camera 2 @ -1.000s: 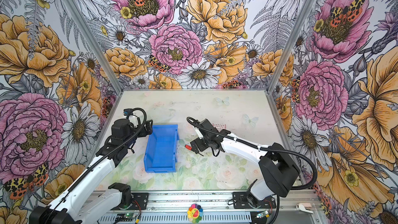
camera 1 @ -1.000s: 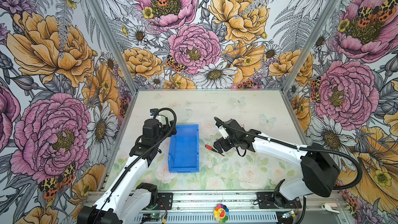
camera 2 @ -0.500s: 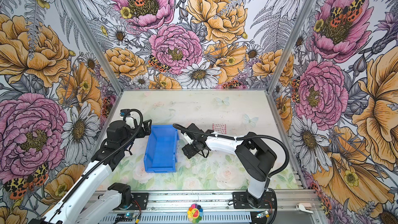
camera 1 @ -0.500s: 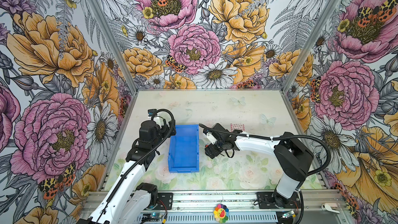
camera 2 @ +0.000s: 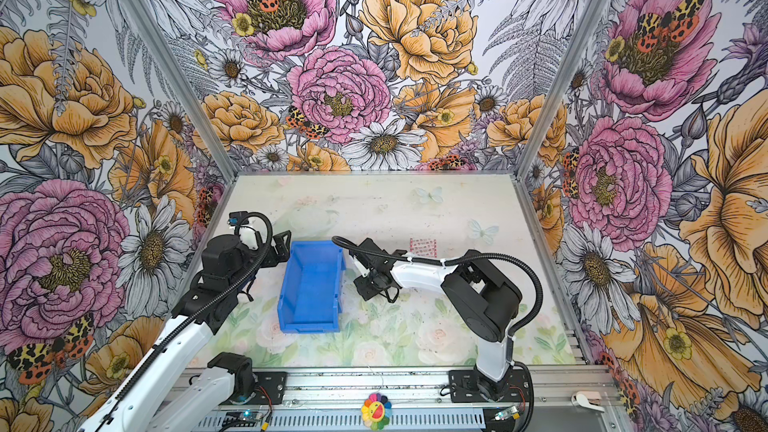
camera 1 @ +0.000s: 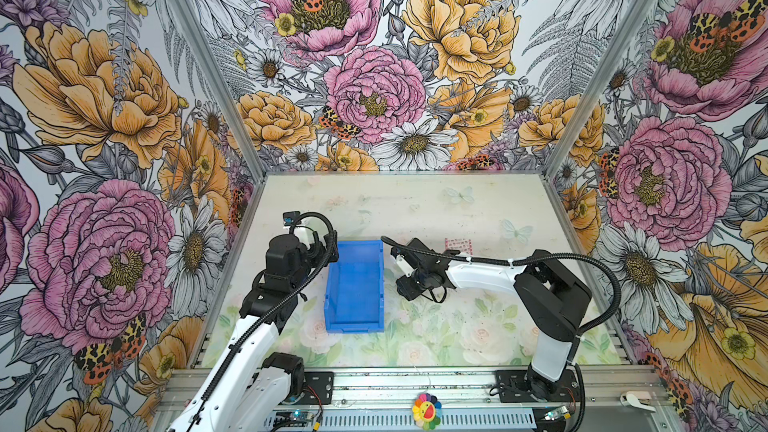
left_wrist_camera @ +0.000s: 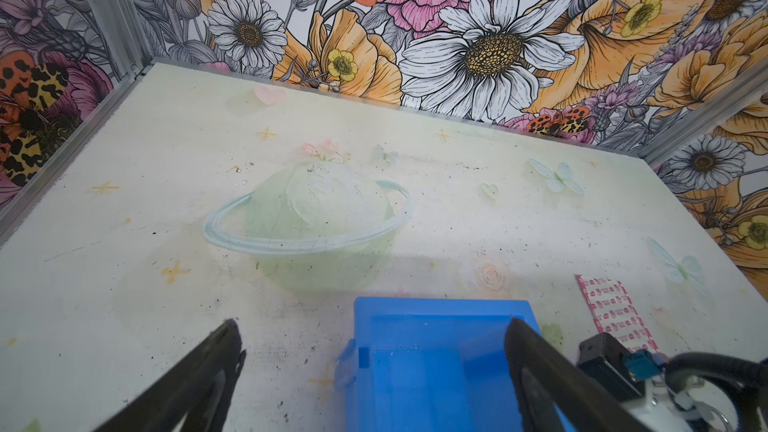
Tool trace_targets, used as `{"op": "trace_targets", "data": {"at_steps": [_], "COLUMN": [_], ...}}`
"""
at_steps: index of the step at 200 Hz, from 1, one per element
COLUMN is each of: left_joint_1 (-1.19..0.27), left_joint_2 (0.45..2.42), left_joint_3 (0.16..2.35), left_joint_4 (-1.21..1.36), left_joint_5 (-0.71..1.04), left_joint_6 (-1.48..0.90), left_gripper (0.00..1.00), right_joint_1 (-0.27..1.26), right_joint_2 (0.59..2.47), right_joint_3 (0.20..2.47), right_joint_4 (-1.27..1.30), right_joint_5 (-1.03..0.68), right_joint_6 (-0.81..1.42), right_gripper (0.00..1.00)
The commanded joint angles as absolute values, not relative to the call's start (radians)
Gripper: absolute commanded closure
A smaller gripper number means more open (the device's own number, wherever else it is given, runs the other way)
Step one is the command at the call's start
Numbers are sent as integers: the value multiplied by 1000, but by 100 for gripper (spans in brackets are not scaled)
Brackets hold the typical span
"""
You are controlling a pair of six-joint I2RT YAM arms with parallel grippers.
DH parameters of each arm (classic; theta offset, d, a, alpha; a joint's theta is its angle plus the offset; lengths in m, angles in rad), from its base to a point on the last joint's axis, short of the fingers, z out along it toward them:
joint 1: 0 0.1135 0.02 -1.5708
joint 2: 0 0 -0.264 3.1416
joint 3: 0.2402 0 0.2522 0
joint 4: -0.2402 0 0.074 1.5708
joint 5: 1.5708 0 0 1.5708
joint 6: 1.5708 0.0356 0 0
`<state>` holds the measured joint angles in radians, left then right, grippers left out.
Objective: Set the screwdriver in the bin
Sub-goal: 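Reach the right gripper down to the red-handled screwdriver and grasp its handle, then lift the screwdriver with the right gripper and carry it over the blue bin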
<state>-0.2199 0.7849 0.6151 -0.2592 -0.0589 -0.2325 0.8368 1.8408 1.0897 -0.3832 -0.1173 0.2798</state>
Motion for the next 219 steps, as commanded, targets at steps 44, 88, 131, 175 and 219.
{"op": "trace_targets", "data": {"at_steps": [44,88,131,175,219], "left_joint_1": [-261,-266,-280,-317,-316], "left_joint_2": [762,813,833,721,615], "left_joint_3": [617,628,668,661,742], "left_joint_4": [-261,-263,-287,-362,-593], "left_joint_5": [-107,-40,294,460,447], "left_joint_6": [-220,-224,-185,-186,-128], "left_gripper": [1,1,1,1,1], "right_joint_1": [835,809,798,730,752], "right_joint_2": [1819,1656,1601,1687,1808], "right_joint_3": [1051,1105,1285,1473,1615], "right_joint_4": [-399,-491,-557,-598,-601], "right_joint_5": [23,89,40,-129,-244], "right_joint_6": [360,420,492,704,901], "right_gripper": [87,100,100,100,100]}}
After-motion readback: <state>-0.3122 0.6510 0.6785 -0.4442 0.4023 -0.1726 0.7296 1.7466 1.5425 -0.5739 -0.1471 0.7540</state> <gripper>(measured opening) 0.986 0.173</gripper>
